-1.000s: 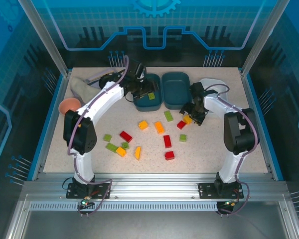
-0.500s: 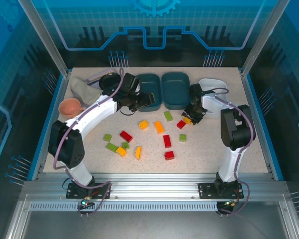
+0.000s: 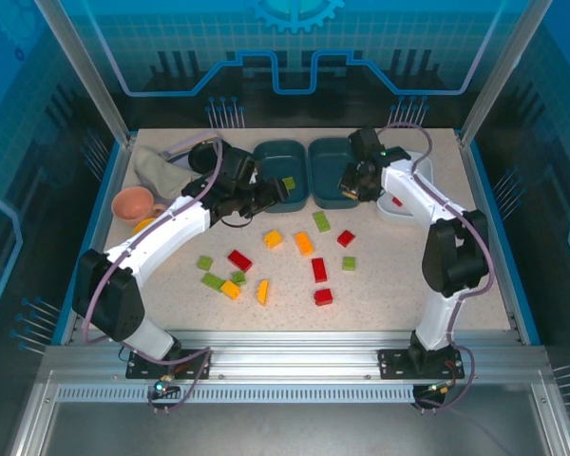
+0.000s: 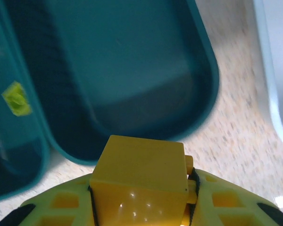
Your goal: Sort the legos into containers by color
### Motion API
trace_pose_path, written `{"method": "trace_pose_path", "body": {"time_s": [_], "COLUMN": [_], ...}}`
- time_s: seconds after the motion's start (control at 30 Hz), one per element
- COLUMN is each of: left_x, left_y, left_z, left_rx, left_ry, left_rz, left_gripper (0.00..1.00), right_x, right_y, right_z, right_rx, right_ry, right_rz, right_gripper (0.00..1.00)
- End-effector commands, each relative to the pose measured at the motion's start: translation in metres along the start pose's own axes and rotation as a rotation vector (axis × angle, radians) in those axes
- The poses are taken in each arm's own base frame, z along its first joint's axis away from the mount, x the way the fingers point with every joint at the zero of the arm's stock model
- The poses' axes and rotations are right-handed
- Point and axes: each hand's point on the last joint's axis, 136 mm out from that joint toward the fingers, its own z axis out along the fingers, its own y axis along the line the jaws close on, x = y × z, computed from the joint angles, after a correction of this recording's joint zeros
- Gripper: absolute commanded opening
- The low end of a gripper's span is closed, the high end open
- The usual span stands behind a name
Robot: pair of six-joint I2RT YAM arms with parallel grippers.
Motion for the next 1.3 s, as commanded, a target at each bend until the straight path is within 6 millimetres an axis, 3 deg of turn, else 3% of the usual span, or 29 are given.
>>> {"method": "trace_pose_path", "body": {"time_s": [0.0,0.2,0.3,0.37,0.43,0.5,0.63,0.67,0.73,0.8,0.87,0.97,1.07,1.27], "left_x": [-0.003,0.003,0.01,0.017,0.024,0.033,0.047,0.05,0.054,0.056,0.056,0.055,0.057,0.071], "left_y": [0.015,0.053,0.08,0.102,0.129,0.157,0.194,0.202,0.215,0.224,0.231,0.24,0.249,0.262], "left_z": [-0.011,-0.025,-0.035,-0.043,-0.053,-0.062,-0.068,-0.068,-0.064,-0.056,-0.048,-0.038,-0.032,-0.023], "left_rx": [-0.073,-0.19,-0.267,-0.33,-0.418,-0.504,-0.596,-0.614,-0.62,-0.608,-0.613,-0.636,-0.667,-0.708], "left_ry": [-0.028,-0.016,-0.005,0.002,0.021,0.05,0.096,0.105,0.115,0.119,0.116,0.11,0.112,0.132], "left_rz": [-0.052,-0.138,-0.197,-0.245,-0.3,-0.34,-0.414,-0.445,-0.517,-0.594,-0.664,-0.729,-0.769,-0.819], "left_gripper": [0.67,0.67,0.67,0.67,0.67,0.67,0.73,0.75,0.75,0.75,0.75,0.74,0.74,0.72], "right_x": [-0.012,-0.033,-0.031,-0.031,-0.032,-0.037,-0.041,-0.043,-0.032,-0.011,0.026,0.082,0.124,0.17], "right_y": [0.004,0.026,0.025,0.029,0.038,0.05,0.078,0.088,0.102,0.123,0.14,0.143,0.137,0.124], "right_z": [0.034,0.079,0.108,0.115,0.113,0.098,0.051,0.024,-0.004,-0.034,-0.061,-0.078,-0.095,-0.112], "right_rx": [0.049,0.029,0.033,0.005,-0.03,-0.063,-0.125,-0.16,-0.234,-0.37,-0.527,-0.711,-0.827,-0.87], "right_ry": [0.045,0.103,0.155,0.172,0.173,0.145,0.059,0.013,-0.026,-0.067,-0.081,-0.005,0.041,0.113], "right_rz": [-0.123,-0.179,-0.198,-0.211,-0.24,-0.275,-0.349,-0.372,-0.41,-0.474,-0.565,-0.626,-0.654,-0.692], "right_gripper": [0.31,0.34,0.38,0.44,0.58,0.68,0.73,0.74,0.74,0.74,0.74,0.74,0.74,0.74]}}
